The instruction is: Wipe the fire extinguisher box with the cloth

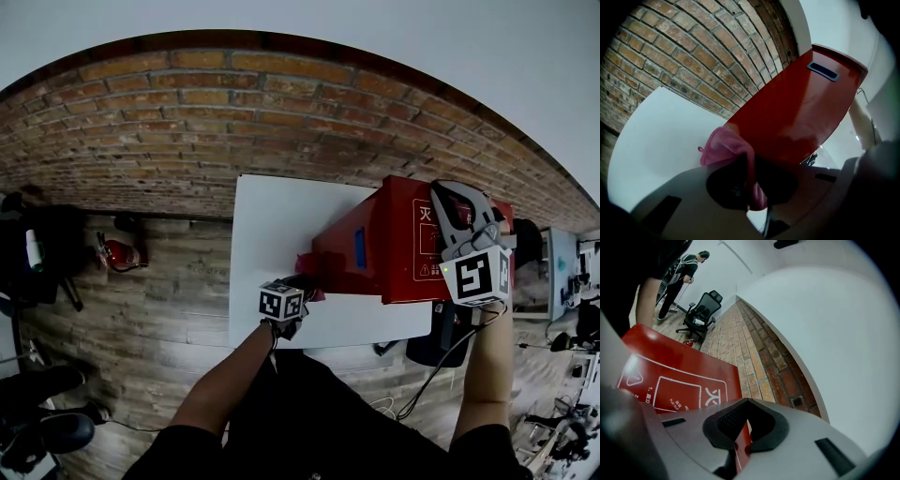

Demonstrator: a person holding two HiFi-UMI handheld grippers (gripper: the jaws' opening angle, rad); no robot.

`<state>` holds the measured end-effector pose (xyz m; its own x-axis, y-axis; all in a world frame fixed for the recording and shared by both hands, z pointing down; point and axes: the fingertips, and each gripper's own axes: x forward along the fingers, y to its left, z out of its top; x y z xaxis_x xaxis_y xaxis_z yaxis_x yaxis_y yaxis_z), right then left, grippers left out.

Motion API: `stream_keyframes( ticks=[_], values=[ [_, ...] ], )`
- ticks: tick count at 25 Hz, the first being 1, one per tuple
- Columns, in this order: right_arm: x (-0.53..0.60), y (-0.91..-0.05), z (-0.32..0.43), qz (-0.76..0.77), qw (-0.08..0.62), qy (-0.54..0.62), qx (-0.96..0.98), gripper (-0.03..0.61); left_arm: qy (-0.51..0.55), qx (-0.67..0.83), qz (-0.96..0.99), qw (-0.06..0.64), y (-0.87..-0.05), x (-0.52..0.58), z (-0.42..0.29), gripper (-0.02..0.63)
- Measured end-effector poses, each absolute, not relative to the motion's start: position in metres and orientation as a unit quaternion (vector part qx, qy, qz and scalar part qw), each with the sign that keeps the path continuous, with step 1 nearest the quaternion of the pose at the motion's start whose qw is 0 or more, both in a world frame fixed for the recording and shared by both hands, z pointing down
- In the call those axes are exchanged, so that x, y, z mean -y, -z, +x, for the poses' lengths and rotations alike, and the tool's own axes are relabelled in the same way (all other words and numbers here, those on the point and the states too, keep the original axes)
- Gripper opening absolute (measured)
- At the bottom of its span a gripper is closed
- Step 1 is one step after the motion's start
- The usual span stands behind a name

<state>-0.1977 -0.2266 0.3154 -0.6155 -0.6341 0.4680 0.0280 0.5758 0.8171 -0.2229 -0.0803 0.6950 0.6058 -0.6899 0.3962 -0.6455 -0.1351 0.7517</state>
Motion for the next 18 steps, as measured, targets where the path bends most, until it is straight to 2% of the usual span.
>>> stream_keyframes(
  ticks=[18],
  values=[
    [0.227, -0.315, -0.197, 0.194, 0.394, 0.42, 0.794, 0.02, 0.046, 0.419, 0.775, 0.47, -0.657, 0.082, -0.216, 0.071]
  ],
)
